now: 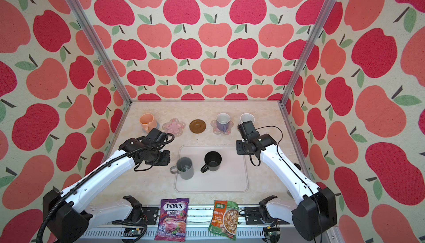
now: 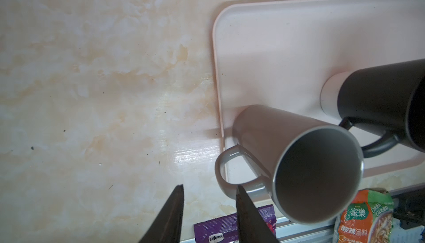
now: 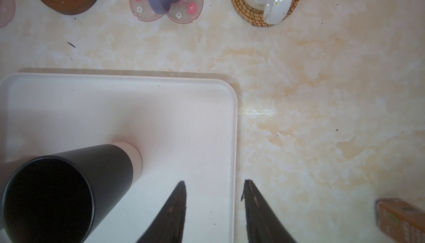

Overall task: Place cups on coasters
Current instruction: Rotate the cup on the tray, then move the cup to the tray.

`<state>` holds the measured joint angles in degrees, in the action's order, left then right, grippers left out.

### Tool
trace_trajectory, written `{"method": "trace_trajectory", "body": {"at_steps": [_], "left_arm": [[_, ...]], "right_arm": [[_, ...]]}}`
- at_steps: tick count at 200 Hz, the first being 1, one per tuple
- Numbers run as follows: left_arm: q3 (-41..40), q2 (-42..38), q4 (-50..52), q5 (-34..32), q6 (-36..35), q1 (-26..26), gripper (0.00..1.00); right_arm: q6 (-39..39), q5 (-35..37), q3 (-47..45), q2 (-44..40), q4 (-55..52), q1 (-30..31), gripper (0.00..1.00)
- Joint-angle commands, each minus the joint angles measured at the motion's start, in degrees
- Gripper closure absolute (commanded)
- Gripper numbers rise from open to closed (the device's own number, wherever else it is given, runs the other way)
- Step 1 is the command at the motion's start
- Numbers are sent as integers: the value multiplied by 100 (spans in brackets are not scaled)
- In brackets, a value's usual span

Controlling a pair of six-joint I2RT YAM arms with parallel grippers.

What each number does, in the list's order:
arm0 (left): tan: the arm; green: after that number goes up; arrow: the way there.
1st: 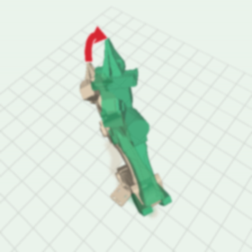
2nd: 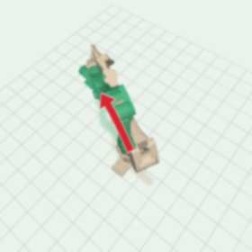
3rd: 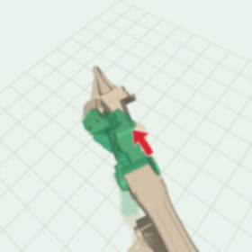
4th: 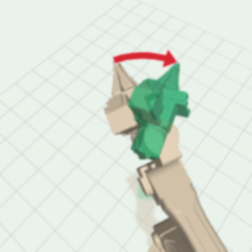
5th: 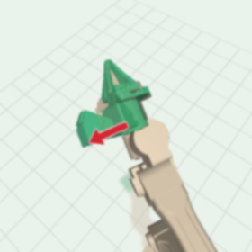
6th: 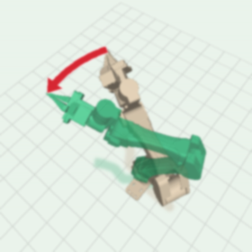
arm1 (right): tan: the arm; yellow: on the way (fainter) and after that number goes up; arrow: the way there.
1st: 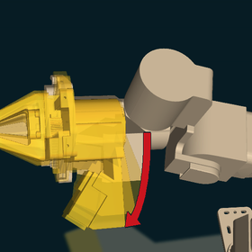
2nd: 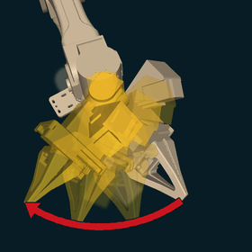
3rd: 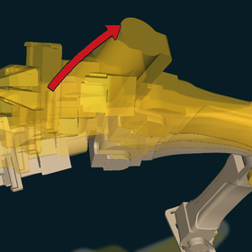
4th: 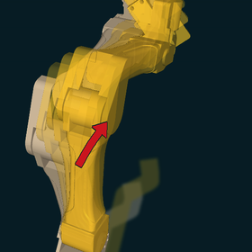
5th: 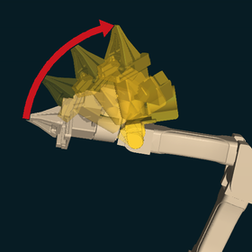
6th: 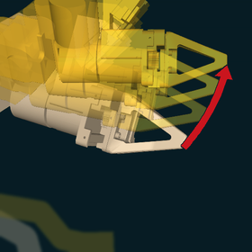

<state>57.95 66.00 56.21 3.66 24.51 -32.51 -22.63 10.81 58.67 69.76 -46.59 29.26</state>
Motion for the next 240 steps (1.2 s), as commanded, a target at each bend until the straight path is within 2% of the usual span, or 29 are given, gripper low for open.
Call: {"method": "trace_trajectory", "body": {"at_steps": [1,15,77,111,132,202,240], "left_arm": [[-94,-219,121,613,-98,-61,58],[-111,-252,148,840,-10,-192,58],[-318,-147,370,406,457,-883,57],[-296,208,562,-177,677,-1307,52],[-241,501,653,-580,764,-1393,48],[-281,1140,-136,-980,0,-1381,42],[-451,1059,-799,-749,-482,-1372,39]], "right_arm": [[-75,-74,-6,-85,42,20,56],[-75,-96,24,-68,49,26,56],[-154,-269,56,19,177,27,56],[-154,-294,117,30,162,27,56],[-145,-273,109,18,179,21,56],[-49,-146,37,-84,93,27,56],[-22,-131,-36,-105,84,24,55]]}}
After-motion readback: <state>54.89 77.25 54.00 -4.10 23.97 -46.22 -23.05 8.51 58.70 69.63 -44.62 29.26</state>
